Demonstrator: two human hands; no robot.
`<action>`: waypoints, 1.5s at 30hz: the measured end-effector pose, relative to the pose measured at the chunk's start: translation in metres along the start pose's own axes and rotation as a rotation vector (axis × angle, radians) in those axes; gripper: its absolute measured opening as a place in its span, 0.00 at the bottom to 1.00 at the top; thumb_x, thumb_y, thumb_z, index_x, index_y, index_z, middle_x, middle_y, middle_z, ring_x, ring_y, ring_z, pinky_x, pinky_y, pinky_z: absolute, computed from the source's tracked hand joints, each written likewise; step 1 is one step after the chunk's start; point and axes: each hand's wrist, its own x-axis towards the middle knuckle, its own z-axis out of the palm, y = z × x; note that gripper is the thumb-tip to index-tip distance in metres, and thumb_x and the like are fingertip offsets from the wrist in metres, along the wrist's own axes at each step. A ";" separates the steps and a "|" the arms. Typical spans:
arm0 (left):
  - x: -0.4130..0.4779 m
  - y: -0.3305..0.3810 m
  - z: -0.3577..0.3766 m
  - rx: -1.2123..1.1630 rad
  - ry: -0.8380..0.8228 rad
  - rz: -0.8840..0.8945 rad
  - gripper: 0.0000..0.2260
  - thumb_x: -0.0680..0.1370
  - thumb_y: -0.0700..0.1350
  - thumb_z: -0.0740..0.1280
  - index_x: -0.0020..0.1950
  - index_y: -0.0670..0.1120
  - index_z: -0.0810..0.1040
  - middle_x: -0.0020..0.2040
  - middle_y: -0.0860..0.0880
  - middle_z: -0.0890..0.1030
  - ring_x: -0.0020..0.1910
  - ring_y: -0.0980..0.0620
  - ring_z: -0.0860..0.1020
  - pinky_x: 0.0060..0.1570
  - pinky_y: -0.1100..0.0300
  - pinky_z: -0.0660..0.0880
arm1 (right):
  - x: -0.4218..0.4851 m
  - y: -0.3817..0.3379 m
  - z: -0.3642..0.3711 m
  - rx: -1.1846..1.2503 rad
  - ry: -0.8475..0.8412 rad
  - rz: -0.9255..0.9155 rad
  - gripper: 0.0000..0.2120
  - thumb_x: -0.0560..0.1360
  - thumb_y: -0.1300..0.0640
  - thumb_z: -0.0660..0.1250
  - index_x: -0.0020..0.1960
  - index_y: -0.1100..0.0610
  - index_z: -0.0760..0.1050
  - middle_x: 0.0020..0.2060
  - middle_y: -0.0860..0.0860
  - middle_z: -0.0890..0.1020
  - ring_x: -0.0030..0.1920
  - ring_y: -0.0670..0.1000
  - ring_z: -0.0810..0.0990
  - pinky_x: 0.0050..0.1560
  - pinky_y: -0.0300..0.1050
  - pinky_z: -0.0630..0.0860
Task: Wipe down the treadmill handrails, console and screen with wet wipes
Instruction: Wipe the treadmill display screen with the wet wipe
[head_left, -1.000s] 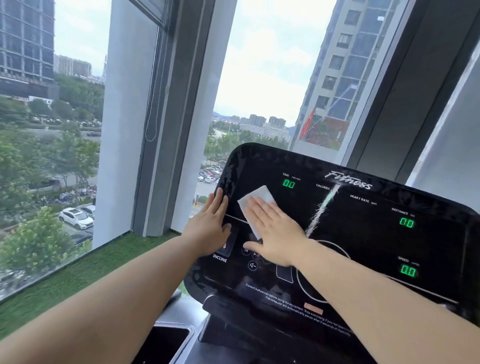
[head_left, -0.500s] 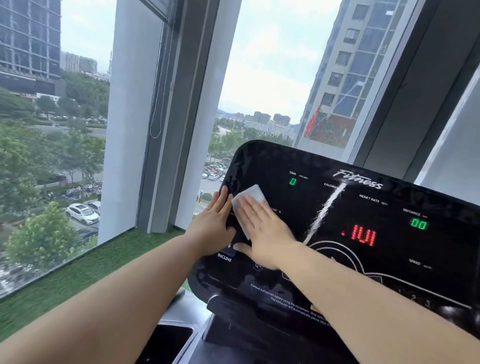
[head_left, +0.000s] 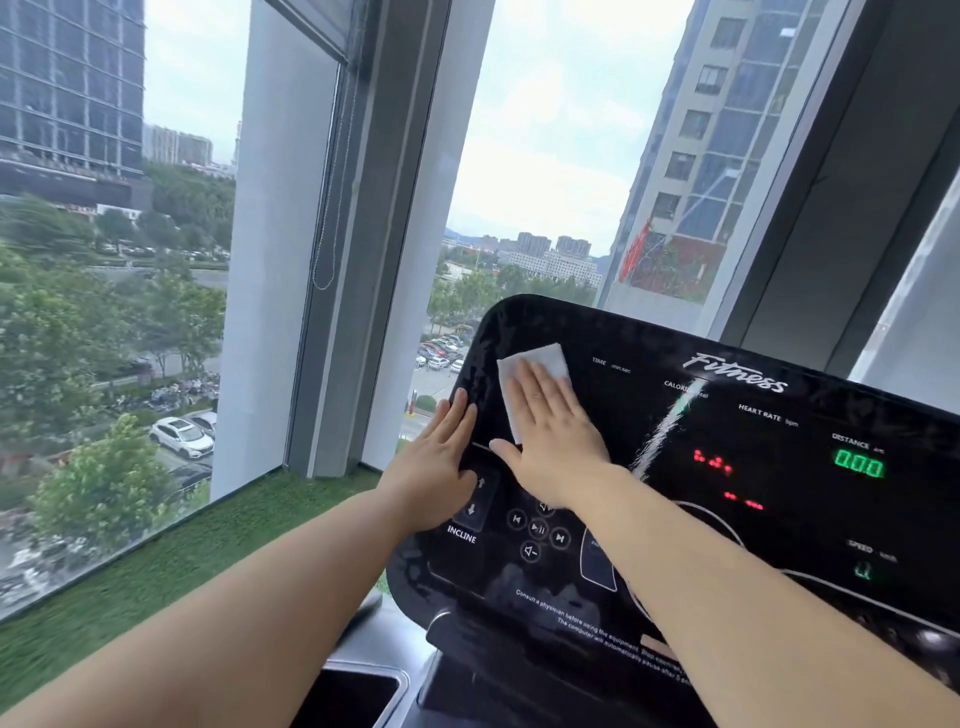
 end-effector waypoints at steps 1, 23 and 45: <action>0.000 0.000 0.000 -0.002 0.000 -0.002 0.32 0.79 0.45 0.55 0.78 0.52 0.41 0.75 0.58 0.34 0.74 0.60 0.36 0.71 0.62 0.54 | -0.004 -0.003 0.004 -0.015 0.008 -0.045 0.34 0.81 0.39 0.42 0.69 0.58 0.24 0.68 0.51 0.25 0.73 0.52 0.28 0.73 0.50 0.30; -0.001 0.001 -0.007 -0.039 0.007 -0.019 0.29 0.80 0.47 0.54 0.78 0.51 0.45 0.77 0.58 0.39 0.75 0.60 0.41 0.70 0.59 0.59 | -0.025 0.000 0.018 -0.058 0.048 -0.069 0.34 0.79 0.38 0.40 0.73 0.59 0.33 0.71 0.51 0.33 0.74 0.50 0.33 0.74 0.47 0.33; -0.045 -0.008 0.018 -0.077 0.051 0.010 0.29 0.79 0.42 0.56 0.78 0.45 0.49 0.78 0.54 0.45 0.76 0.53 0.53 0.70 0.61 0.55 | -0.036 -0.035 0.026 0.087 -0.012 0.074 0.36 0.80 0.38 0.43 0.72 0.58 0.26 0.68 0.51 0.26 0.73 0.51 0.28 0.73 0.49 0.30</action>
